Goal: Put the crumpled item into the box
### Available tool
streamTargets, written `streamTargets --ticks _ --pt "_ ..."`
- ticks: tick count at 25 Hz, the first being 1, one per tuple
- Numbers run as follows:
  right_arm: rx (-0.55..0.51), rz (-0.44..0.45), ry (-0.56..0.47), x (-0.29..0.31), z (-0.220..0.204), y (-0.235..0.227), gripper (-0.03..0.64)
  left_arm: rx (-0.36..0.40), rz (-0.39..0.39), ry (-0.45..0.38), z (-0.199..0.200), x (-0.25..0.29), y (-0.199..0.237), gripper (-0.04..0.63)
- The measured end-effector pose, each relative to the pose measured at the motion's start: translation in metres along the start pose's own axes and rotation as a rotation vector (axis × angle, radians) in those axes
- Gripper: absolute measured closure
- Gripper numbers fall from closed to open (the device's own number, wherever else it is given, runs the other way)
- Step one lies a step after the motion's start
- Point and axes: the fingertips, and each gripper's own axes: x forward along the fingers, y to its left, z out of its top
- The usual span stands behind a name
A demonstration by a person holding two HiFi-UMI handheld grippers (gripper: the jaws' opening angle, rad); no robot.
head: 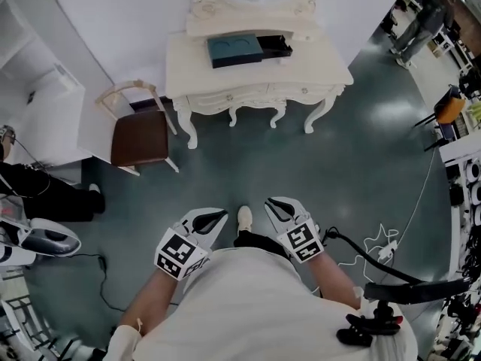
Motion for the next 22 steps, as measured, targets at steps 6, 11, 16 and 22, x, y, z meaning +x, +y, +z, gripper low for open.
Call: streamTargets --ticks 6,11,16,22 --pt "-0.031 0.026 -0.019 0.041 0.025 -0.087 0.571 0.002 0.044 0.006 0.055 0.055 0.056 0.592" --pt "-0.036 0.022 -0.002 0.074 0.028 -0.149 0.572 -0.012 0.05 -0.015 0.087 0.096 0.092 0.592" --pt "-0.02 0.005 0.017 0.112 0.042 -0.188 0.568 -0.031 0.032 -0.006 0.1 0.116 0.145 0.592" --pt "-0.012 -0.062 0.041 0.158 0.073 -0.233 0.554 -0.004 -0.029 -0.01 0.128 0.131 0.211 0.592"
